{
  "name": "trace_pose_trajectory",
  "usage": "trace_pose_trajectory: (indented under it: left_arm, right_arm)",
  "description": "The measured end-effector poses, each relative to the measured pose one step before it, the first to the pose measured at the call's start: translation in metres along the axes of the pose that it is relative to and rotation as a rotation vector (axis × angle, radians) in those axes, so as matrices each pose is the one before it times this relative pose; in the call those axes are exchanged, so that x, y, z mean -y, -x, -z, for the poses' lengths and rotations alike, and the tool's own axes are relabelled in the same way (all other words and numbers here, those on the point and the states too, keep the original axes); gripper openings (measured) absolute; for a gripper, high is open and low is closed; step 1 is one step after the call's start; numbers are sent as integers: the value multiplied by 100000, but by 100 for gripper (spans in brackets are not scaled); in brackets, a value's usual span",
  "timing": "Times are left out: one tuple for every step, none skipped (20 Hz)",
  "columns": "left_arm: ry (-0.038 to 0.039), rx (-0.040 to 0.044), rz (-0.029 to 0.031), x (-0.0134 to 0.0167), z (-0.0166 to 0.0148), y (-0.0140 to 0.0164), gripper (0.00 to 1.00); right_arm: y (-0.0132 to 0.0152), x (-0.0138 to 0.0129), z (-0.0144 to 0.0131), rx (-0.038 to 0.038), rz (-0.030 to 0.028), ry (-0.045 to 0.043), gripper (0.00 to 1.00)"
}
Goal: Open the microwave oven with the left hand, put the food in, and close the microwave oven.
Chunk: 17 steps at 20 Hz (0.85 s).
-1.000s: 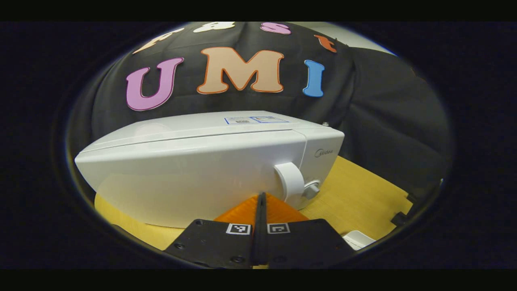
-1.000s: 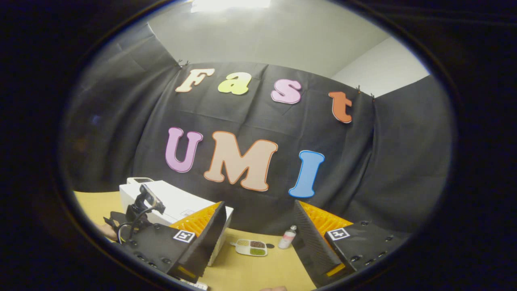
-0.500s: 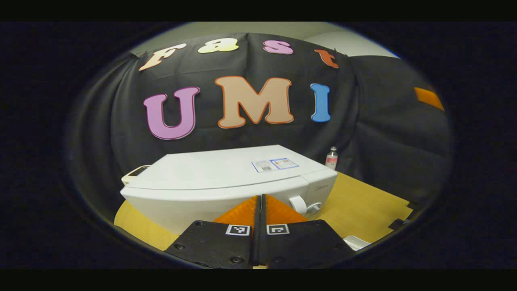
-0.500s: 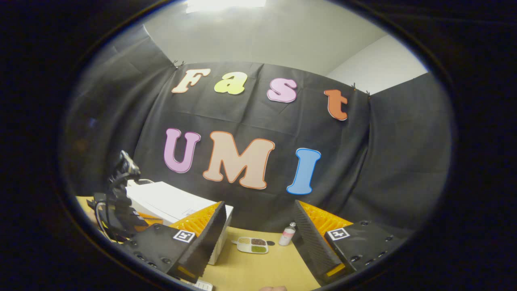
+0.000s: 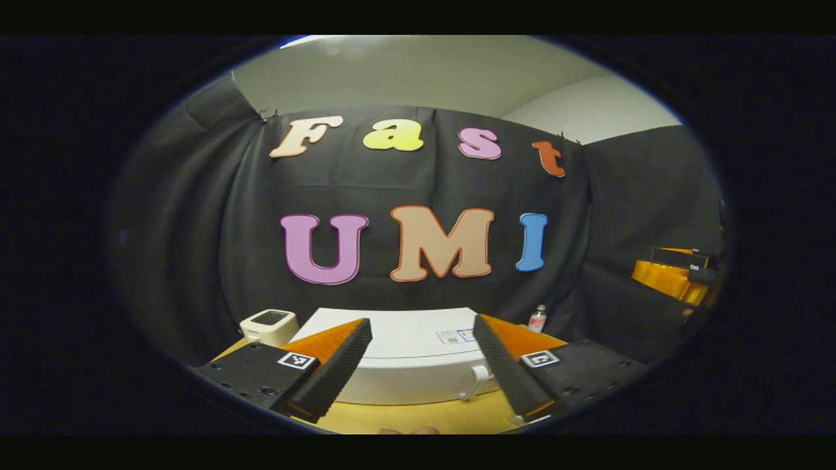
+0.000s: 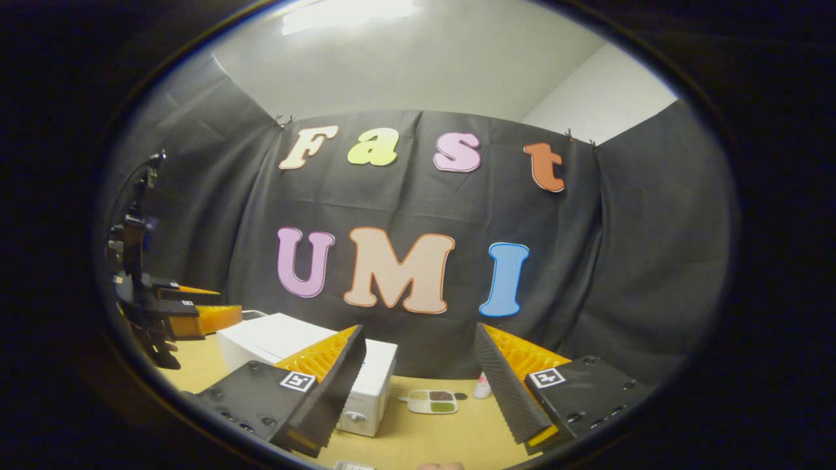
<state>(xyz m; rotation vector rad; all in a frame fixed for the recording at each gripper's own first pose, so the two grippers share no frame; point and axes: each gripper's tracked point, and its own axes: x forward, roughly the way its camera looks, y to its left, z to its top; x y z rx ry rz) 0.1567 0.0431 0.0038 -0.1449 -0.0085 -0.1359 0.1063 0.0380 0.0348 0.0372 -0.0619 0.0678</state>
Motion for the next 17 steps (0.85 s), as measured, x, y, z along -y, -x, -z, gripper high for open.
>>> trace_pose_trajectory:
  left_arm:
    - [-2469, -303, -3769, -855, 237, 475, 97]
    - [-1064, -312, -1768, -304, -125, 725, 94]
    - [238, -105, -517, 385, -386, 858, 95]
    - [1271, 70, 57, 184, -235, 650, 96]
    - [1555, 158, 288, 205, -322, 712, 96]
    - [870, -14, -713, -4, -275, 580, 96]
    - [61, -203, -799, -220, -217, 539, 96]
    - [-426, 395, -896, -186, -417, 473, 96]
    - [-373, 755, -586, 9, -476, 491, 96]
    - [-476, 552, -760, -121, -519, 432, 98]
    - [-146, 313, -585, -151, -300, 388, 96]
    - [391, 501, 110, 86, -420, 334, 96]
    - [403, 154, -67, 126, -255, 420, 95]
    - [134, 338, 123, 1, -293, 259, 96]
    - [-231, 18, -13, 97, -172, 315, 96]
    - [-589, 255, 279, 145, -164, 224, 96]
    - [-860, 352, -155, 33, -151, 252, 95]
  right_arm:
    - [111, -295, -127, 259, -748, -253, 100]
    - [36, -370, -159, 470, -758, -540, 97]
    - [7, -302, -179, 509, -631, -565, 100]
    - [130, -255, -207, 311, -775, -264, 100]
    - [103, -134, 38, 158, -562, 148, 100]
    - [135, -72, 115, -282, -427, 156, 100]
    - [100, -37, 28, -213, -512, -332, 100]
    - [126, -63, -85, 161, -507, -551, 100]
    - [164, 113, -236, 505, 6, -181, 100]
    - [102, 176, -249, 554, 141, 284, 97]
    - [129, 187, -60, 366, 55, 541, 96]
    - [81, 112, -80, 191, 21, 542, 96]
    - [203, 151, 55, -32, -48, 379, 96]
    - [129, 52, 30, -237, -41, 154, 96]
    - [193, 106, 34, -45, -97, 36, 96]
    - [208, 34, -146, 90, -71, 10, 96]
    - [58, 87, -94, 151, -61, 106, 96]
